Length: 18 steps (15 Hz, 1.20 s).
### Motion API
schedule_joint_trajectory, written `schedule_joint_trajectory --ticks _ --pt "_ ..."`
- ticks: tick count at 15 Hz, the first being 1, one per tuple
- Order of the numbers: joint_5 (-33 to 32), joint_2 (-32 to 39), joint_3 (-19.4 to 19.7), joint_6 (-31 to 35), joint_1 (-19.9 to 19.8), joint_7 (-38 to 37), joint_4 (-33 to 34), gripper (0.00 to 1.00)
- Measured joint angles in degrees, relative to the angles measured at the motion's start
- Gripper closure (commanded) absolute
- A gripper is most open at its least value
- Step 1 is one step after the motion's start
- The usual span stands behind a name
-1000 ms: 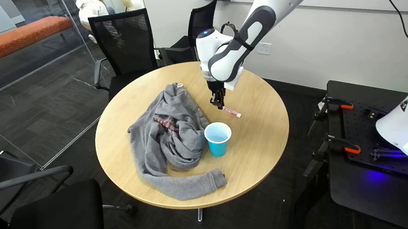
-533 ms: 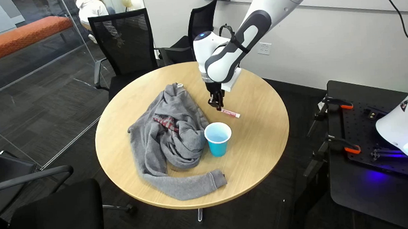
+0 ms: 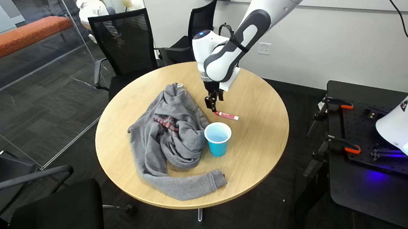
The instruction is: Remove the marker from the cup
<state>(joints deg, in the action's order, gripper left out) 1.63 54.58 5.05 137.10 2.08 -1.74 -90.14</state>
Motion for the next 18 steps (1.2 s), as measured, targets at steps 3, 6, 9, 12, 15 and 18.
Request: schedule_joint_trajectory --ticks 3,6,9,12,15,18 --pt "0.00 -2.37 0.00 1.84 0.12 -0.05 -1.94 0.00" --pt "-0.02 -6.97 0.01 5.40 0.42 -0.06 -7.04 0.00" --pt "-0.33 -12.47 0.04 8.06 1.04 -0.34 -13.60 0.00" --pt "-1.32 -17.41 0.09 9.17 1.81 -1.21 -19.54 0.00" --pt "-1.35 -19.34 0.09 9.26 2.07 -1.23 -21.83 0.00" --pt "-1.35 -19.40 0.13 9.33 2.07 -1.23 -22.10 0.00"
